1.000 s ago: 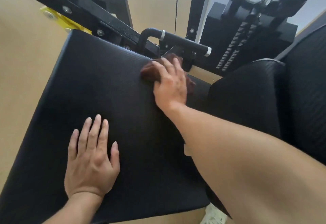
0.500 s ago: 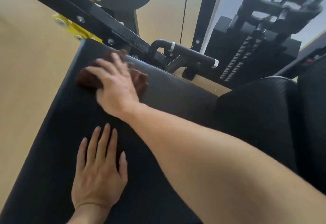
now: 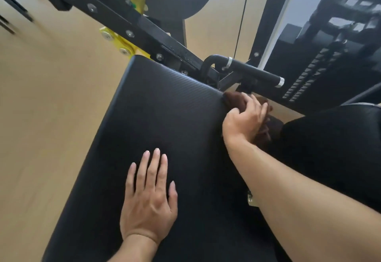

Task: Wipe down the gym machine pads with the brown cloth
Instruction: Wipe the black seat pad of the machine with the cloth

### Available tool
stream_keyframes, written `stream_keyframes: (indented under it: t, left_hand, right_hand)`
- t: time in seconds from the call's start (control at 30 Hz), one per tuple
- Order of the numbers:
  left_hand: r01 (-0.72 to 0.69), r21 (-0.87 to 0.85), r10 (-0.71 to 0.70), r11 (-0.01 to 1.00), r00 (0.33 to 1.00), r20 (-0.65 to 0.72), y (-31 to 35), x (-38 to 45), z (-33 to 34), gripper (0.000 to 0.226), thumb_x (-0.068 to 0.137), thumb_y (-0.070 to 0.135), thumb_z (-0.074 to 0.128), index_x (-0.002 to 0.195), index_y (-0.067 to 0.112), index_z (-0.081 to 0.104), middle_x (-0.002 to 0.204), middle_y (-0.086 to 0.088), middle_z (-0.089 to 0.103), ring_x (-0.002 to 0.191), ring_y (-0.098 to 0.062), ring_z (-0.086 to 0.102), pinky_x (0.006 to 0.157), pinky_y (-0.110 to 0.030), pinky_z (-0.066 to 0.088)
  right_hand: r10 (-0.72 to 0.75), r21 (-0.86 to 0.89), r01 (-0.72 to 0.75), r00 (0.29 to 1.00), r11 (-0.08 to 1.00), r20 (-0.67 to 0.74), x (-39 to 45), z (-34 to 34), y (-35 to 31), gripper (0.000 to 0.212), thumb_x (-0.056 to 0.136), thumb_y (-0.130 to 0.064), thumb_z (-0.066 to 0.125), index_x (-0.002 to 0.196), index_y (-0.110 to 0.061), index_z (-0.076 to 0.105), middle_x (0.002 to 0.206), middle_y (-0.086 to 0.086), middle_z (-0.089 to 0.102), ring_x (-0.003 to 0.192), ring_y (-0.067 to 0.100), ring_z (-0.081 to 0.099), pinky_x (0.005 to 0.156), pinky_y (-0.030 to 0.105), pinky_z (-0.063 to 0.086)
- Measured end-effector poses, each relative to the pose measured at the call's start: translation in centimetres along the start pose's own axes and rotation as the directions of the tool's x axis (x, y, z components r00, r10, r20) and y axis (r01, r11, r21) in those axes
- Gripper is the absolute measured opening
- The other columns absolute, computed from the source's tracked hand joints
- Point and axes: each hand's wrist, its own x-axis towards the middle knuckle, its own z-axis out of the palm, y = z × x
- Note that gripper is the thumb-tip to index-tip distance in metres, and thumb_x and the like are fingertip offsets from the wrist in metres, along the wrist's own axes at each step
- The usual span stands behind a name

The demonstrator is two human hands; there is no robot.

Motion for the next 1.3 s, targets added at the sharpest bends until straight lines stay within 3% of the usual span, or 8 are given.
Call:
stream_keyframes:
  t: [0.23, 0.53, 0.6, 0.73, 0.8, 1.03, 1.23, 1.3]
  left_hand:
    - [0.006, 0.039, -0.008, 0.999, 0.998, 0.064, 0.3, 0.2, -0.5, 0.063, 0.097, 0.039, 0.038, 0.152, 0.007, 0.037, 0.163, -0.011, 0.032, 0.153, -0.029, 0.025, 0.121, -0.053, 0.024]
    - [0.012, 0.022, -0.013, 1.000, 0.999, 0.048, 0.4, 0.1, -0.3, 0.064, 0.096, 0.037, 0.041, 0.153, 0.008, 0.037, 0.163, -0.010, 0.032, 0.153, -0.028, 0.025, 0.121, -0.052, 0.022]
    - [0.017, 0.023, -0.018, 1.000, 0.998, 0.059, 0.4, 0.1, -0.5, 0.064, 0.096, 0.037, 0.042, 0.153, 0.008, 0.039, 0.163, -0.010, 0.034, 0.153, -0.029, 0.027, 0.121, -0.052, 0.022]
    - [0.030, 0.013, -0.031, 0.999, 0.997, 0.072, 0.4, 0.0, -0.9, 0.058, 0.094, 0.036, 0.044, 0.144, 0.008, 0.047, 0.151, -0.012, 0.049, 0.145, -0.031, 0.040, 0.120, -0.051, 0.026]
    - [0.028, 0.002, -0.028, 1.000, 0.998, 0.064, 0.5, 0.0, -0.9, 0.060, 0.095, 0.037, 0.044, 0.148, 0.009, 0.043, 0.154, -0.011, 0.046, 0.147, -0.030, 0.037, 0.120, -0.051, 0.026]
    - [0.012, -0.008, -0.012, 1.000, 1.000, 0.025, 0.4, 0.1, -0.6, 0.063, 0.097, 0.036, 0.043, 0.153, 0.009, 0.039, 0.163, -0.009, 0.034, 0.153, -0.027, 0.027, 0.121, -0.051, 0.023]
    - [0.029, 0.021, -0.031, 0.999, 0.997, 0.076, 0.6, 0.4, -0.9, 0.057, 0.097, 0.038, 0.042, 0.145, 0.008, 0.049, 0.149, -0.014, 0.053, 0.145, -0.029, 0.036, 0.121, -0.052, 0.025]
    - [0.028, 0.028, -0.030, 0.999, 0.997, 0.077, 0.6, 0.3, -0.9, 0.060, 0.097, 0.038, 0.042, 0.149, 0.008, 0.044, 0.156, -0.012, 0.045, 0.149, -0.029, 0.033, 0.122, -0.053, 0.024]
  right_hand:
    - [-0.613, 0.023, 0.789, 0.458, 0.614, 0.643, -5.6, 0.9, -1.0, 0.054, 0.100, -0.059, 0.038, 0.152, -0.046, 0.040, 0.168, -0.016, 0.018, 0.158, 0.013, -0.009, 0.127, 0.039, -0.010]
    - [-0.459, -0.113, 0.549, 0.780, 0.828, 0.426, -4.2, 7.5, -7.6, 0.050, 0.097, -0.046, 0.050, 0.146, -0.037, 0.049, 0.165, -0.004, 0.031, 0.157, 0.032, 0.005, 0.126, 0.055, 0.010]
    - [-0.599, 0.052, 0.680, 0.604, 0.731, 0.525, -5.2, 9.5, -10.6, 0.043, 0.096, -0.038, 0.056, 0.139, -0.031, 0.059, 0.159, -0.001, 0.042, 0.155, 0.034, 0.016, 0.126, 0.057, 0.015]
    - [-0.796, 0.423, 0.897, -0.161, 0.129, 0.584, -11.2, 10.2, -8.6, 0.038, 0.087, -0.026, 0.066, 0.124, -0.023, 0.072, 0.142, 0.004, 0.062, 0.146, 0.037, 0.038, 0.121, 0.054, 0.029]
    - [-0.724, 0.468, 0.882, -0.287, 0.056, 0.627, -10.0, 9.6, -7.7, 0.043, 0.091, -0.024, 0.058, 0.133, -0.024, 0.066, 0.148, 0.003, 0.057, 0.148, 0.037, 0.035, 0.121, 0.050, 0.028]
    - [-0.589, 0.020, 0.743, 0.514, 0.669, 0.624, -0.4, 10.0, -11.4, 0.056, 0.088, -0.022, 0.050, 0.144, -0.029, 0.054, 0.159, -0.005, 0.041, 0.154, 0.027, 0.017, 0.124, 0.047, 0.023]
    - [-0.735, 0.432, 0.889, -0.188, 0.155, 0.651, -7.7, 4.6, -4.6, 0.058, 0.081, -0.010, 0.056, 0.137, -0.019, 0.063, 0.153, 0.006, 0.052, 0.153, 0.031, 0.026, 0.125, 0.044, 0.017]
    - [-0.709, 0.399, 0.910, -0.207, 0.114, 0.674, -4.7, 4.5, -4.4, 0.060, 0.085, -0.008, 0.058, 0.143, -0.024, 0.058, 0.158, 0.001, 0.045, 0.155, 0.030, 0.021, 0.124, 0.048, 0.021]
